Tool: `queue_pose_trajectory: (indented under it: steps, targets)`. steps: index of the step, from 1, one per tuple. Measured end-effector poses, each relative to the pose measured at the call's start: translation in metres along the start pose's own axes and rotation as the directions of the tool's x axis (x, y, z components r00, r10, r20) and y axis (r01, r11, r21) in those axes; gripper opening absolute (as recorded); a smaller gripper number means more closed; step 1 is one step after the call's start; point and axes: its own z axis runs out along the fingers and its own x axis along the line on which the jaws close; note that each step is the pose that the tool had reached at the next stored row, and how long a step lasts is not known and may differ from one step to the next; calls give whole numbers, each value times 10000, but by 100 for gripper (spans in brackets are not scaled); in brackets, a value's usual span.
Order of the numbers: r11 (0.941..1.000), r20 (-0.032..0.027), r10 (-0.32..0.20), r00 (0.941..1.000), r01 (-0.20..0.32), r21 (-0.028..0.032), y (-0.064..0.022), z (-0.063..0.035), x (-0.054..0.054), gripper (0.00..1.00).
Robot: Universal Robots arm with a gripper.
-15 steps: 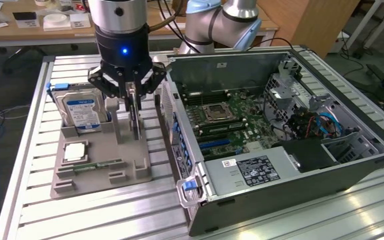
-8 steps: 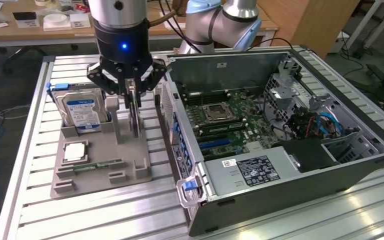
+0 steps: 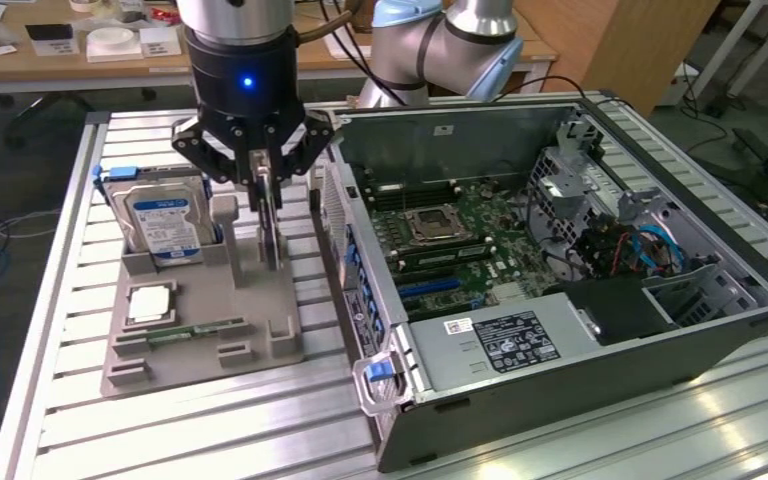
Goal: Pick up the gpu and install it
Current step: 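Pick up the gpu and move the gpu toward the slot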
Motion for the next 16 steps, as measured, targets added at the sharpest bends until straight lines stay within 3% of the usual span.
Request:
queue_pose_trajectory:
  steps: [16]
  targets:
    - [10000, 1, 0, 10000, 0, -1, 2, -29, -1, 27]
